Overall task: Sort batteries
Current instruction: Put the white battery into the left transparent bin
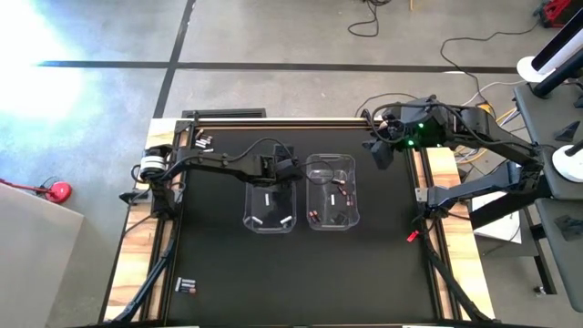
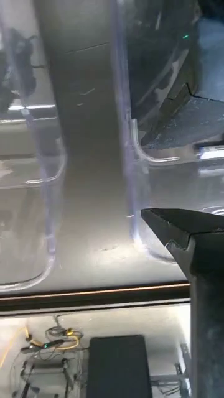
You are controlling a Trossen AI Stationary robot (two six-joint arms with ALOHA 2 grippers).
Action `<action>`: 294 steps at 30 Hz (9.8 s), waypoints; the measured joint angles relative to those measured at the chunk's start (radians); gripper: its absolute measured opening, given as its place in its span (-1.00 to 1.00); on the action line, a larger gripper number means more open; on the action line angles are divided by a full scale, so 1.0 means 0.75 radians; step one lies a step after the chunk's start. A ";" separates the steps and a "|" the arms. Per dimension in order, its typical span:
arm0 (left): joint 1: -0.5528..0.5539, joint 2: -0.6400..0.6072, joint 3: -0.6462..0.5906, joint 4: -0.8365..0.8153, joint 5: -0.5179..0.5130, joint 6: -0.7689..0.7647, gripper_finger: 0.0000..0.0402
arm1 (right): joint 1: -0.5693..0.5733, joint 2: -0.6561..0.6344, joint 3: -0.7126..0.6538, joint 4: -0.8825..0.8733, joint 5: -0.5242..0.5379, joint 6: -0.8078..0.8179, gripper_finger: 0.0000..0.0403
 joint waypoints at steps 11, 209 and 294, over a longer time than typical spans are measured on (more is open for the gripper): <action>0.020 -0.397 0.002 -0.205 0.040 -0.177 -0.39 | 0.000 0.001 0.000 0.006 0.085 -0.059 0.05; -0.365 -0.225 0.314 -0.813 0.333 -1.457 -0.44 | 0.832 0.156 0.037 0.127 0.126 0.018 -0.04; 1.272 -0.386 -0.459 -0.539 0.326 -2.870 -0.29 | 0.985 0.031 0.018 -0.170 0.571 0.351 -0.04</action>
